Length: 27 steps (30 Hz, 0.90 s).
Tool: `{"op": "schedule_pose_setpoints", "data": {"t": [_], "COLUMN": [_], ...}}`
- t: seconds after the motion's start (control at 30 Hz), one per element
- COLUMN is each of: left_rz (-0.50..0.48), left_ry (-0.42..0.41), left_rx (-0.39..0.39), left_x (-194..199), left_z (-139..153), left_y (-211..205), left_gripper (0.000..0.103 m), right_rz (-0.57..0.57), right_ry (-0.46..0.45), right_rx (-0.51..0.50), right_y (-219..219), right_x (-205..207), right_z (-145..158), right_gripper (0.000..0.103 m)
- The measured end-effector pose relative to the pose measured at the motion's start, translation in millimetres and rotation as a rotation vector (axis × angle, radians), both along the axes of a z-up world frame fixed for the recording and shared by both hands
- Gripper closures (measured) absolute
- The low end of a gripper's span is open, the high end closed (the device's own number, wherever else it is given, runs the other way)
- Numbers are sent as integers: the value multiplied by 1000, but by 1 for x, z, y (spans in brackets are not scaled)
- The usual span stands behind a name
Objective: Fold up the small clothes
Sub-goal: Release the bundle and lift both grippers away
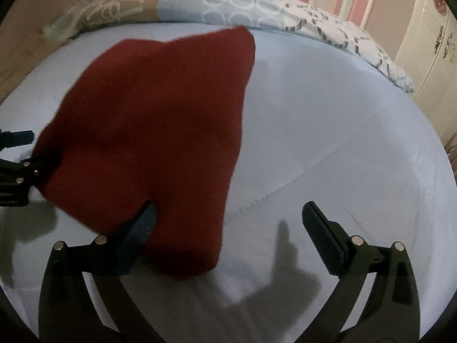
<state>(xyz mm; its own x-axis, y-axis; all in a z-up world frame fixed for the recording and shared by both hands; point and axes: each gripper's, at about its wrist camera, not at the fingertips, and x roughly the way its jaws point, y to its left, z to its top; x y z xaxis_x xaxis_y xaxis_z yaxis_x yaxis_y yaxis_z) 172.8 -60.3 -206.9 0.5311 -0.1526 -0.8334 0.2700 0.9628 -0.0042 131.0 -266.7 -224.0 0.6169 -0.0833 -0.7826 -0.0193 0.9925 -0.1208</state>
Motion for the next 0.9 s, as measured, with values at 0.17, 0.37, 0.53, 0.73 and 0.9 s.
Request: {"op": "schedule_pose_setpoints", "data": {"t": [0.17,0.37,0.53,0.73,0.9], "left_rz": [20,79,115,134,103], "left_ry": [14,-76,-145,-248,-286], "left_rx": [-44,-47,-35,10,-32], "left_x": [-13,-52,-88,-133,-161], "left_z": [22,62,94,117,123], "left_y": [8,28,40,41,43], "left_gripper": [2,2,2,2,2], "right_rz": [-10,-45,-98,-144,-184], "right_ry": [-50,-135,-218,-280,-303], "right_rx": [100,129,101,58,48], "right_y": [1,16,32,51,57], "right_x": [-21,-56,-86,-124,-155], "right_z": [37,86,113,124,123], "right_gripper": [3,3,3,3,3]}}
